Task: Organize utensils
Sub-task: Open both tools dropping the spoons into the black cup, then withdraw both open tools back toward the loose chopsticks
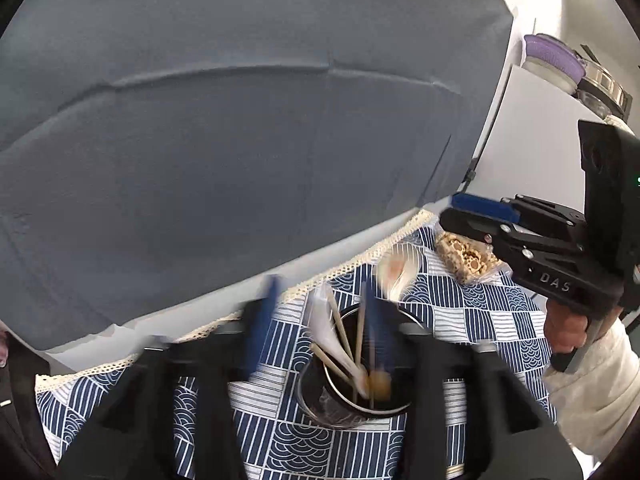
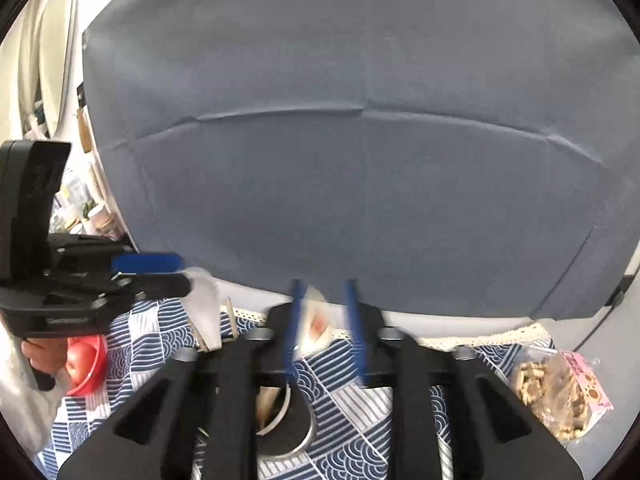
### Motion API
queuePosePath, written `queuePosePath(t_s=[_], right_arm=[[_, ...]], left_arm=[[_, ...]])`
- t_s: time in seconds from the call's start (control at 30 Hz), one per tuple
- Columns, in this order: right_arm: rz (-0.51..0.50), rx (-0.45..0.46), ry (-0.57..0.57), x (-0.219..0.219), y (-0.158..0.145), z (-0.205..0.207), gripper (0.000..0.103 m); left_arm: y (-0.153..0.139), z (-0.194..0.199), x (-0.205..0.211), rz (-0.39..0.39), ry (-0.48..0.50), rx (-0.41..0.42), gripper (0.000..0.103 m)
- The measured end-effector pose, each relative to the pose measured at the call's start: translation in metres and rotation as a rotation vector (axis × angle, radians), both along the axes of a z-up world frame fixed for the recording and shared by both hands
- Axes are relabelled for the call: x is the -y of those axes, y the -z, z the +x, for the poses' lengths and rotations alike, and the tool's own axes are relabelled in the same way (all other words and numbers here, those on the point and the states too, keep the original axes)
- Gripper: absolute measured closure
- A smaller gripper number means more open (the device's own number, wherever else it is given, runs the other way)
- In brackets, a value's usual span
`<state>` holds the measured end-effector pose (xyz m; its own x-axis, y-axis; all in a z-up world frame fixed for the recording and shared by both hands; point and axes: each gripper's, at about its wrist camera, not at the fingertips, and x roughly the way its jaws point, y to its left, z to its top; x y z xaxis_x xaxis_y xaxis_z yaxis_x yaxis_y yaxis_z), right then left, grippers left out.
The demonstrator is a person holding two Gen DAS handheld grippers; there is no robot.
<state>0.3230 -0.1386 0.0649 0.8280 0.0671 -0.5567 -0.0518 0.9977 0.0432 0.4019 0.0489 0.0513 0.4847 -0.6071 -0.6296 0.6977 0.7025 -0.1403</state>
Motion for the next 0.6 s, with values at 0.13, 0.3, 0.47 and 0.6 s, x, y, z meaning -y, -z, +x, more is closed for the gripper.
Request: queuePosePath(t_s=[0.13, 0.3, 0.47, 0.6], right_arm=[[0.033, -0.002, 0.013, 0.011, -0.009, -0.015, 0.039], [0.026, -0.012, 0.009, 0.011, -0.014, -0.03, 0.025], [-0.003, -0.033, -0.035, -0.002, -0.011, -0.04, 0.018], [-0.059, -0.043, -0.053, -0.013, -0.006, -0.045, 0.017]], left_arm=[[-0.011, -0.014, -0.014, -0.001, -0.02, 0.041, 0.026], [-0.017, -0.026, -0.032, -0.015, -0.068, 0.026, 0.01], [-0.013, -0.042, -0.043, 0.042, -0.119, 0.02, 0.007], [-0.008, -0.058, -0.054, 0.073, -0.156, 0.027, 0.006]])
